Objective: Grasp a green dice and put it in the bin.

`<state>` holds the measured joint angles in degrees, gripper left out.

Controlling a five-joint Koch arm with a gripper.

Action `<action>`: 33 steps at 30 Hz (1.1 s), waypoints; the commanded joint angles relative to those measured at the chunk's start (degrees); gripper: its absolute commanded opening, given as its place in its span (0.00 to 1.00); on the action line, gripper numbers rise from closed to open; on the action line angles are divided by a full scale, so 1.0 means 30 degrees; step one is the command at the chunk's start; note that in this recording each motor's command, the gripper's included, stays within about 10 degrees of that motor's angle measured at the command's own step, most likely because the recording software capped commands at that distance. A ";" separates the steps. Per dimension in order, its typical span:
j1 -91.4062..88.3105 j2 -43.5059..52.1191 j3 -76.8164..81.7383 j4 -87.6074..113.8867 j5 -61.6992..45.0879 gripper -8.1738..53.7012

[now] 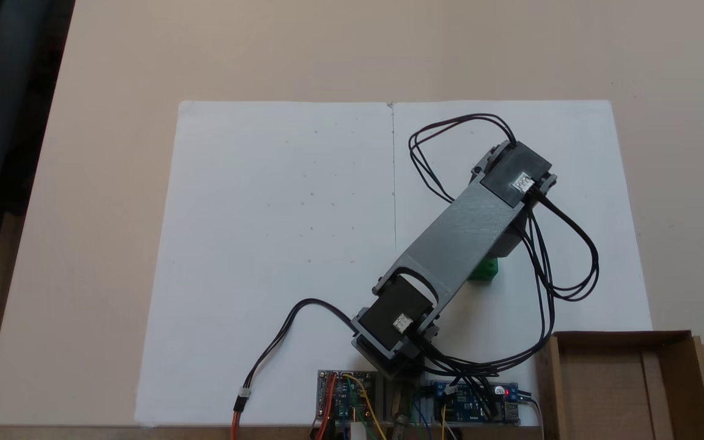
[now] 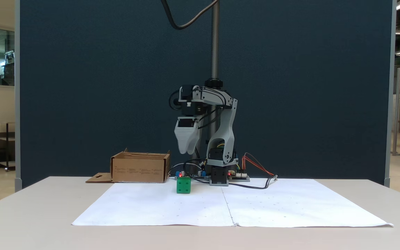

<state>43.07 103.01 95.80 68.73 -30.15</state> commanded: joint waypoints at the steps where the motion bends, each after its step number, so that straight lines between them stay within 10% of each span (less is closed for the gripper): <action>1: 0.0908 0.0029 -0.0850 -0.0879 -0.2168 0.88; 33: 0.0322 0.3750 0.4424 -0.2666 -0.4482 0.89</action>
<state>43.24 113.03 109.42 63.02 -36.65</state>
